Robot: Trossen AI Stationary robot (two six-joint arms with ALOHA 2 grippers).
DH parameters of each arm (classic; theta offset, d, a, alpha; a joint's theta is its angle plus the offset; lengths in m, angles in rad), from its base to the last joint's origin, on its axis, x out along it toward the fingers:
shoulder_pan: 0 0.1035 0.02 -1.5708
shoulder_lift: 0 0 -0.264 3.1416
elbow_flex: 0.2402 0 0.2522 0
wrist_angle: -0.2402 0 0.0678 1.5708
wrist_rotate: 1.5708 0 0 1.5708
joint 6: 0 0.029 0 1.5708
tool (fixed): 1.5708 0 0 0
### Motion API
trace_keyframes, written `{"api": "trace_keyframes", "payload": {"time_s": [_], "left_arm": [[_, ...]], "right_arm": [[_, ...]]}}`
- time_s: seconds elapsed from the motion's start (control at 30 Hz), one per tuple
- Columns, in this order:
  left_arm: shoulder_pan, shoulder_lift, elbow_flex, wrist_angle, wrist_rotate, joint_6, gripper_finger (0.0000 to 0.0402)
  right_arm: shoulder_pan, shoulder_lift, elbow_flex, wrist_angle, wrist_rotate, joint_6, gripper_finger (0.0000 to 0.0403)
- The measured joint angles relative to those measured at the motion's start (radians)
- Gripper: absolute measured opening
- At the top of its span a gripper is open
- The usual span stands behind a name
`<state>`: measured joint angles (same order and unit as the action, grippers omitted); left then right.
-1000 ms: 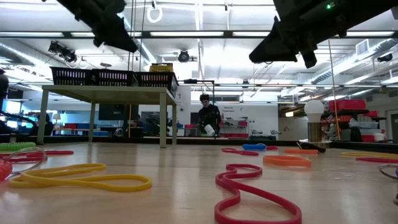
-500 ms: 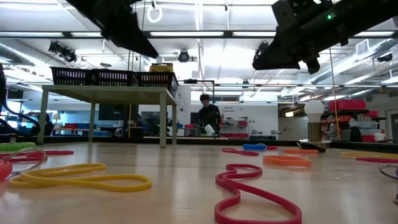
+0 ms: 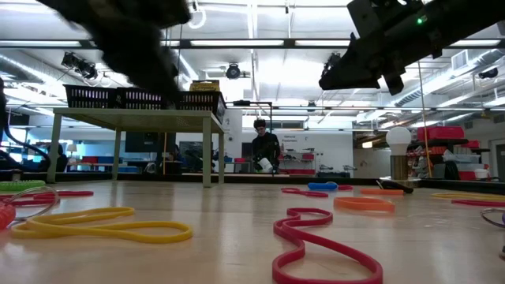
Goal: Pick & Place Office Desk Supplies
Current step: Put the red rubber band into the left black bin on the shelf
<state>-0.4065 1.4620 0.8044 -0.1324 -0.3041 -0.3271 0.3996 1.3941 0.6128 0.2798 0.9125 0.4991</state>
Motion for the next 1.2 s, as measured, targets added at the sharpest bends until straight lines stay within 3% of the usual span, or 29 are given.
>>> {"api": "trace_keyframes", "payload": {"time_s": [0.2,0.3,0.53,0.77,0.9,1.1,1.2], "left_arm": [[-0.106,-0.008,0.040,-0.332,0.025,-0.202,0.0044],[-0.155,-0.003,0.025,-0.422,0.051,-0.289,0.0071],[-0.244,0.042,-0.028,-0.451,0.103,-0.339,0.0119],[-0.262,0.125,-0.055,-0.454,0.083,-0.328,0.0124],[-0.262,0.146,-0.052,-0.447,0.072,-0.302,0.0111],[-0.262,0.148,-0.053,-0.435,0.087,-0.305,0.0020],[-0.261,0.137,-0.054,-0.428,0.088,-0.317,0.0006]], "right_arm": [[0.000,0.000,0.000,-0.004,-0.001,-0.018,0.0039],[0.000,0.000,0.000,-0.006,-0.001,-0.018,0.0039],[0.000,0.000,0.000,-0.013,-0.004,-0.018,0.0039],[0.000,0.000,0.000,-0.019,-0.004,-0.018,0.0039],[0.000,0.000,0.000,-0.022,-0.004,-0.017,0.0039],[0.000,0.000,0.000,-0.022,-0.003,-0.017,0.0039],[0.000,0.000,0.000,-0.022,-0.003,-0.017,0.0039]]}}
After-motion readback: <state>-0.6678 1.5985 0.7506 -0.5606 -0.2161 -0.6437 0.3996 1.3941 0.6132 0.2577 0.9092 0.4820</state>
